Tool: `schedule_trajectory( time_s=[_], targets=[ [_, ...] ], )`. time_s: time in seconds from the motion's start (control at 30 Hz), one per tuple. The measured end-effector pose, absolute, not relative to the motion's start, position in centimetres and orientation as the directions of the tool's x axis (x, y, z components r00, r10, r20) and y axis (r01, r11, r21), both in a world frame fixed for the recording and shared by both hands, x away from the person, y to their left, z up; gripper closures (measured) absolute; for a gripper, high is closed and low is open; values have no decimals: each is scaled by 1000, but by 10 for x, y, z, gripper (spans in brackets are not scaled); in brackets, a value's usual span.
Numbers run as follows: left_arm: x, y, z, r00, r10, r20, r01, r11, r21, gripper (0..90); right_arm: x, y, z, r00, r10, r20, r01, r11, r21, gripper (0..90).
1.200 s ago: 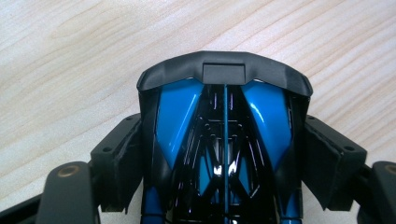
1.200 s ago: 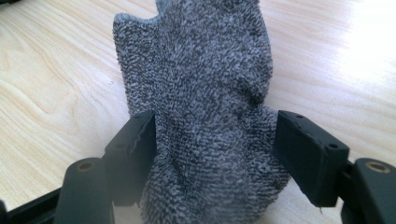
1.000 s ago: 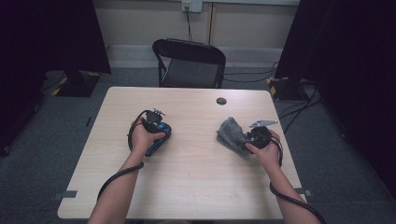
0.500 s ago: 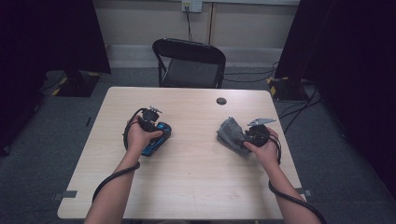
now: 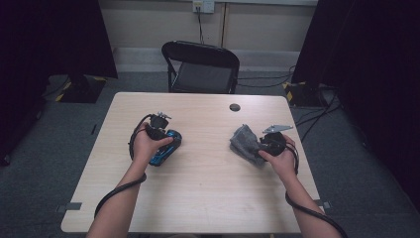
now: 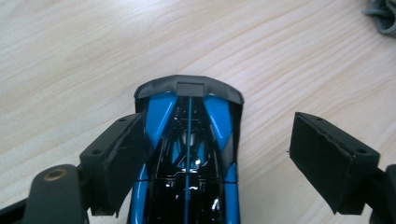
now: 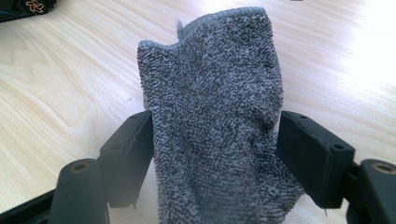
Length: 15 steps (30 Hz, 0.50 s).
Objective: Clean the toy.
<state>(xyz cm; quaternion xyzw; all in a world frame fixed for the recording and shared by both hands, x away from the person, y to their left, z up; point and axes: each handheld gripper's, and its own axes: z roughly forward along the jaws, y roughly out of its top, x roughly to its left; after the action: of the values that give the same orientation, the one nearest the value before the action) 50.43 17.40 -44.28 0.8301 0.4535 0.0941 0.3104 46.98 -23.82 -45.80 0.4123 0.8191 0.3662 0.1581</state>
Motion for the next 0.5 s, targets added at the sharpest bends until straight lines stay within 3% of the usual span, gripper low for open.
schedule_trajectory(
  time_s=[0.5],
  targets=[
    [489, 166, -435, 609, 776, -164, 682, -406, 608, 178, 465, -232, -451, -644, 761, 75, 545, 388, 743, 205]
  ],
)
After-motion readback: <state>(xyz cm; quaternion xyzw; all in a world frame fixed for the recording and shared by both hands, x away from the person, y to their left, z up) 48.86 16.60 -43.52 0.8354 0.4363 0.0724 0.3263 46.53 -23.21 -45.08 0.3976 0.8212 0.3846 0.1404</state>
